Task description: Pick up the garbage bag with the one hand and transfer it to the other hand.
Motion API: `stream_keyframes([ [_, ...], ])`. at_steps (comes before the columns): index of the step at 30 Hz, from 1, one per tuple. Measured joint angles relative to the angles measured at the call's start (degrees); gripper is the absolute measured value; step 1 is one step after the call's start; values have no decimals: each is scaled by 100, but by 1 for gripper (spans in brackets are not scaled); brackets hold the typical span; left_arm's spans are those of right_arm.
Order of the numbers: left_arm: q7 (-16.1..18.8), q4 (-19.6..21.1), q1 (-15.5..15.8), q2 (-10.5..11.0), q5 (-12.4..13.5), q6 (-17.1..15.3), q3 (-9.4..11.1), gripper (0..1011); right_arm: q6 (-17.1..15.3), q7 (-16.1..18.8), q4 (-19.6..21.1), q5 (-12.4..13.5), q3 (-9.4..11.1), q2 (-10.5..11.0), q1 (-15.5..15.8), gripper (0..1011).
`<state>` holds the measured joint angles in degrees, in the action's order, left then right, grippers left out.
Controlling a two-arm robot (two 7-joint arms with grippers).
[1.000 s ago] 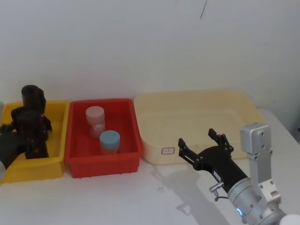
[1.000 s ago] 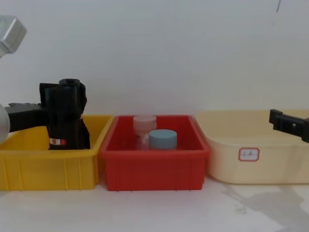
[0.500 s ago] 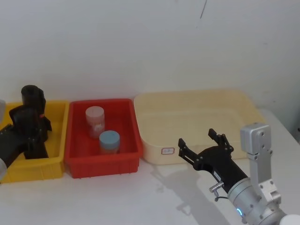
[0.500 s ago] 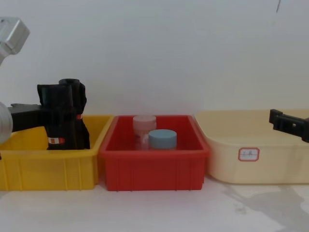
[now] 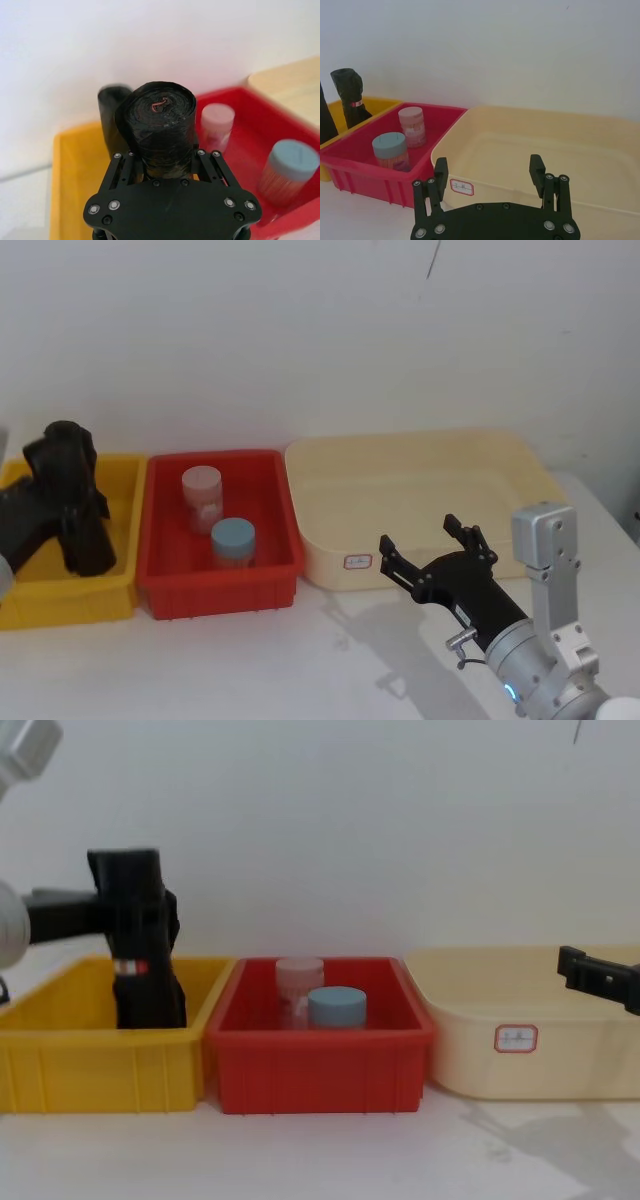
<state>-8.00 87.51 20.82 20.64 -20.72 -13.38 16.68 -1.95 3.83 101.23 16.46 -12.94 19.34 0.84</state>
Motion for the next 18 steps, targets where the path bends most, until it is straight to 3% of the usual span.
stream_keyframes([
  [8,-253,322,223,-2,-221,-141,-118,456,0,0,0,0,0,0,0,1000],
  [18,-696,557,594,-61,-680,-418,-199,456,0,0,0,0,0,0,0,1000],
])
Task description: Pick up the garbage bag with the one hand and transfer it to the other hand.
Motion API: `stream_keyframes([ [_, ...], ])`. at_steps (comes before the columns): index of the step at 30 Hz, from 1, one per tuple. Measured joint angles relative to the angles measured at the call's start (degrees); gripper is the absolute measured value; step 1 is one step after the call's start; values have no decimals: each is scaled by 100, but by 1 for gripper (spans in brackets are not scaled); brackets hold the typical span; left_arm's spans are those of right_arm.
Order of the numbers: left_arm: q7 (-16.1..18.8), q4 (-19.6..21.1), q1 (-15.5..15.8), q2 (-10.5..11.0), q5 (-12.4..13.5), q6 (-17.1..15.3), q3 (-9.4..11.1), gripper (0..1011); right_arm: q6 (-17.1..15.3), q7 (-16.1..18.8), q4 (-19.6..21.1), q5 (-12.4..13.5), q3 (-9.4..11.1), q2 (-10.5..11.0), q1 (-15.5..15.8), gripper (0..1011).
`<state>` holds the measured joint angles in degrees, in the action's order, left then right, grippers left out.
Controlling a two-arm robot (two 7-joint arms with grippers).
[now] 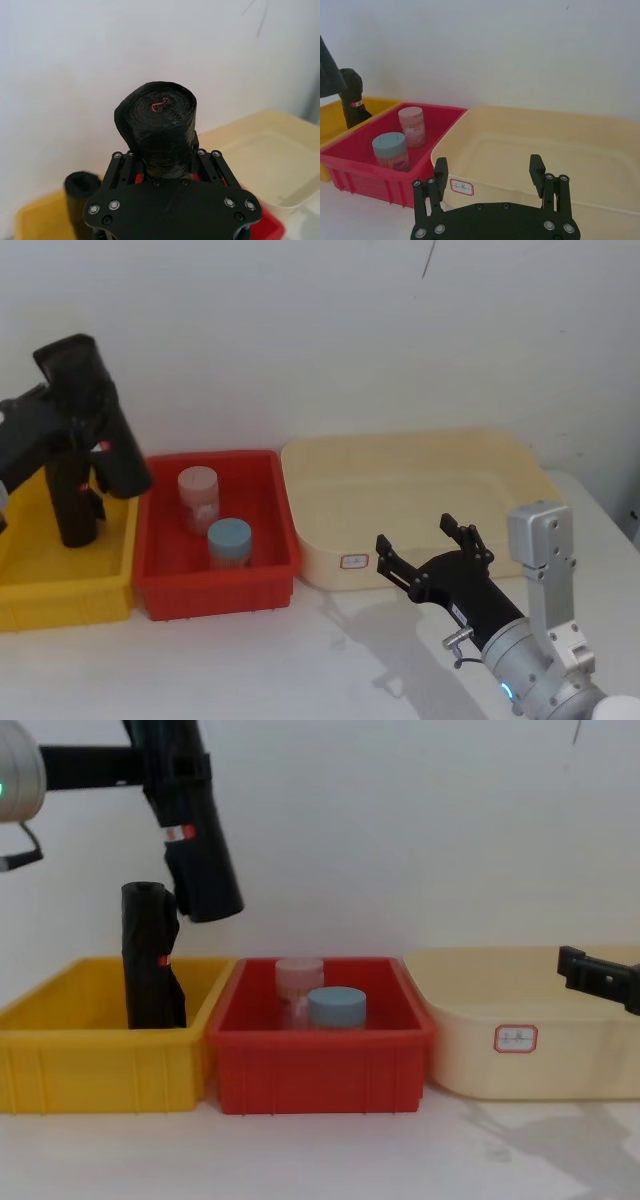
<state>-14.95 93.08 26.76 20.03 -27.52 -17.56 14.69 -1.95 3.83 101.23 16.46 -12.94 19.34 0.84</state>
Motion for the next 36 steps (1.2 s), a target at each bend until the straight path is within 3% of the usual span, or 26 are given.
stream_keyframes([
  [6,-205,10,118,-56,-227,-204,65,456,0,0,0,0,0,0,0,1000],
  [17,-581,-230,372,-241,-536,-575,421,456,0,19,2,-22,-4,-1,-5,1000],
  [27,-818,-464,723,-337,-576,-775,771,456,-56,144,126,-130,-43,81,-68,1000],
  [36,-972,-719,1116,-387,-462,-903,1101,456,-282,461,286,-76,-80,204,-166,1000],
])
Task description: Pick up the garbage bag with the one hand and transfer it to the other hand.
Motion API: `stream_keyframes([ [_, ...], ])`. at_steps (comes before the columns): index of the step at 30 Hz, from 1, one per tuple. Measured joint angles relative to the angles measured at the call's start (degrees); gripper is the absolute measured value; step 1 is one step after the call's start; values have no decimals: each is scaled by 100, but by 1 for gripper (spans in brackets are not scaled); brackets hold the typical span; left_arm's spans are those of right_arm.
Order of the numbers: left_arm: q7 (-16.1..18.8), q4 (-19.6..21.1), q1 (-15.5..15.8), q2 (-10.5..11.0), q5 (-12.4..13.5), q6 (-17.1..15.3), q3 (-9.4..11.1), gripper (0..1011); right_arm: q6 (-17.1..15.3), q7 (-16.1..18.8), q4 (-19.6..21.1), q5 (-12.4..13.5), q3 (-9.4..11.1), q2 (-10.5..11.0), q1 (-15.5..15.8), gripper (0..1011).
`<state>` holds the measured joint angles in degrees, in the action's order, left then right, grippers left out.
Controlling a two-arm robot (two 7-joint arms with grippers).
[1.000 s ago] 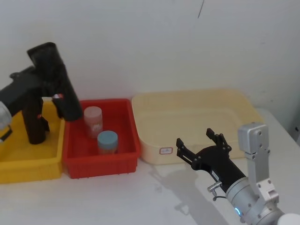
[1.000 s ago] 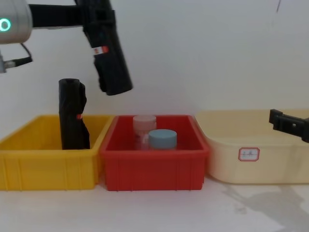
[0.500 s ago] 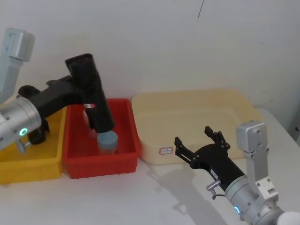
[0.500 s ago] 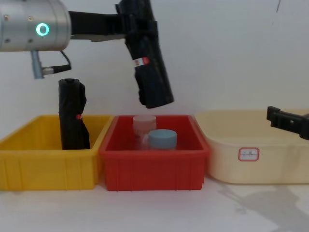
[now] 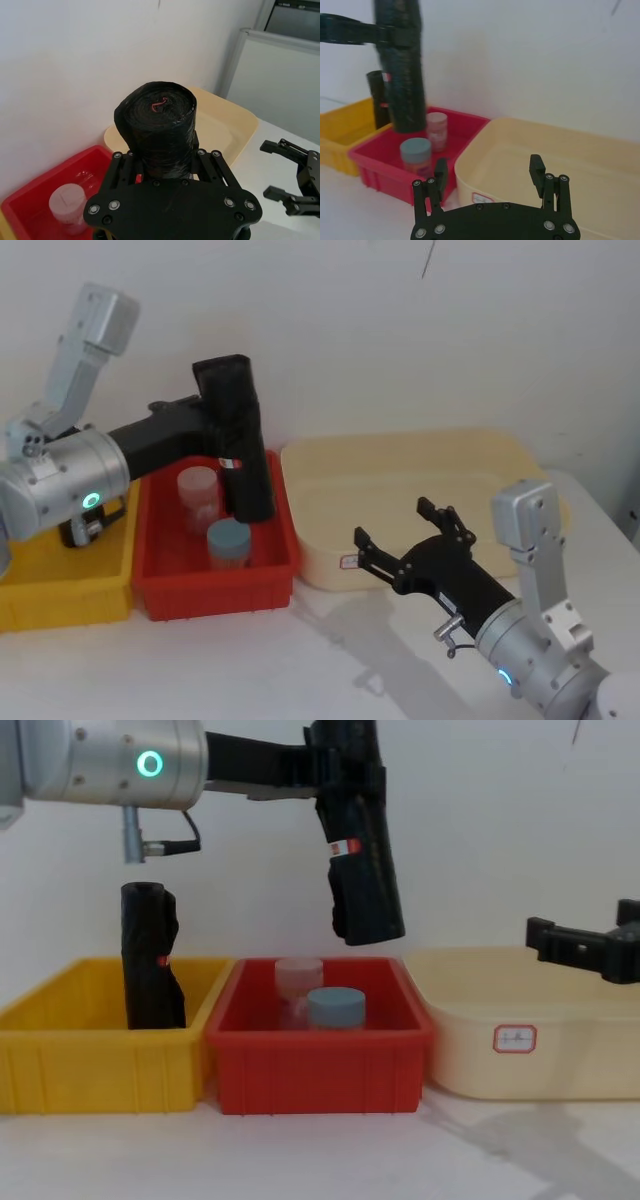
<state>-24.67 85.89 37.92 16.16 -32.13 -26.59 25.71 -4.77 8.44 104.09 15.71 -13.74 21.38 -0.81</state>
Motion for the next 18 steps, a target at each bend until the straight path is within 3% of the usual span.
stream_keyframes([
  [9,-81,-204,274,-53,91,-57,220,456,-310,288,99,118,-81,41,-124,1000],
  [18,-119,-301,404,-77,132,-83,319,456,-699,423,72,355,-114,-98,-306,1000],
])
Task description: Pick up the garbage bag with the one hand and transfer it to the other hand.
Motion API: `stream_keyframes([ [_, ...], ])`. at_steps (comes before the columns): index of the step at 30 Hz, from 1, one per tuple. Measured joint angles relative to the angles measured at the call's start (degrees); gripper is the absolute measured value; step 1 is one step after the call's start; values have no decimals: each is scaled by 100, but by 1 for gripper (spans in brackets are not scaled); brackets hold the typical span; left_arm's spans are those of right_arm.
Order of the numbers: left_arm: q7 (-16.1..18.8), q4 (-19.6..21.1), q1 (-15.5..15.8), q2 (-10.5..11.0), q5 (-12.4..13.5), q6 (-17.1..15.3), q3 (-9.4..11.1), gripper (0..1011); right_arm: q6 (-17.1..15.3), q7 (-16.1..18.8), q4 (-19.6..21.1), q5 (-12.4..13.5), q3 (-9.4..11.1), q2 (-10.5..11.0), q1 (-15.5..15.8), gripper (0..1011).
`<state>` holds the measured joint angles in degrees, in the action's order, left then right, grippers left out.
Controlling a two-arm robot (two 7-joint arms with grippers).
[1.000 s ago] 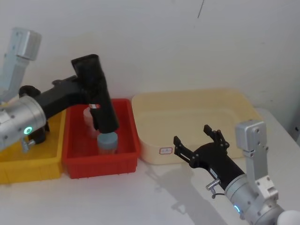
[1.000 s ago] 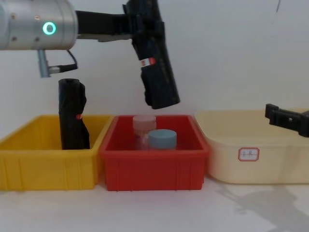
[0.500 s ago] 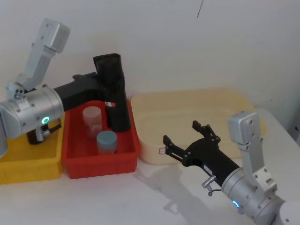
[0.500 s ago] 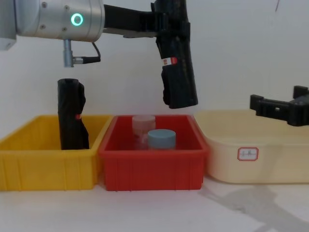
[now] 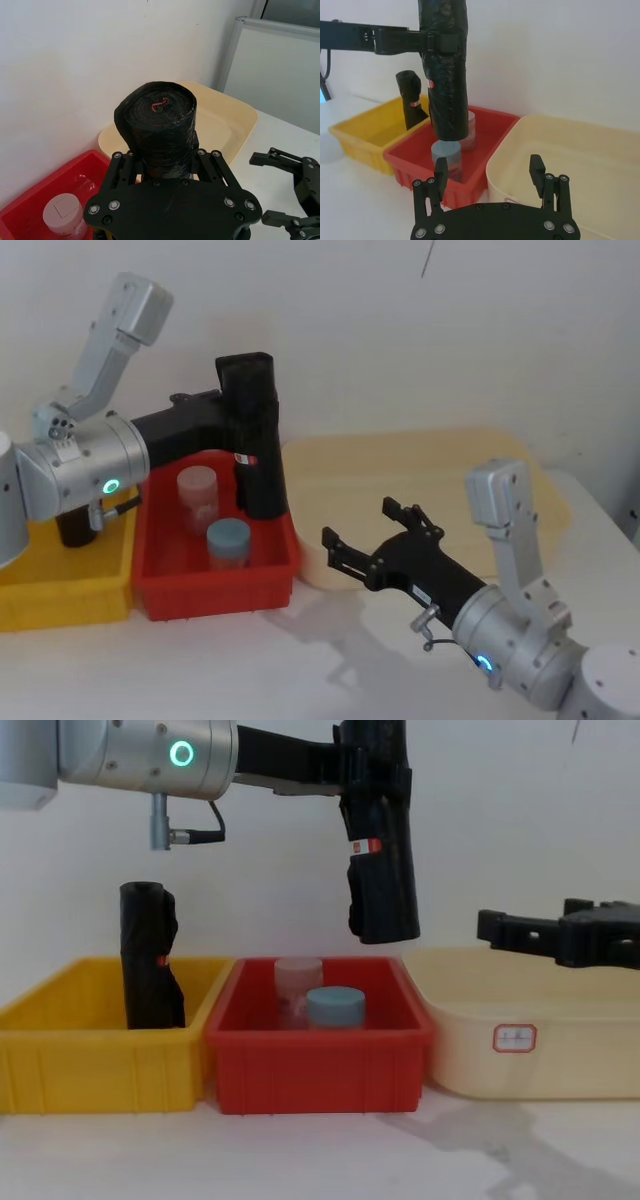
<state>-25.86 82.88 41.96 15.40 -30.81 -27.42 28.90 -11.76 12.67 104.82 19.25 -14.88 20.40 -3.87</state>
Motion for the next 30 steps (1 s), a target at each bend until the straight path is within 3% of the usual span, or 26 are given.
stream_keyframes([
  [12,-20,-55,72,-13,24,-15,59,456,-539,-118,-290,430,-15,-459,-375,1000],
  [30,-33,-79,108,-22,38,-23,87,456,-709,-271,-698,638,-275,-901,-799,1000],
])
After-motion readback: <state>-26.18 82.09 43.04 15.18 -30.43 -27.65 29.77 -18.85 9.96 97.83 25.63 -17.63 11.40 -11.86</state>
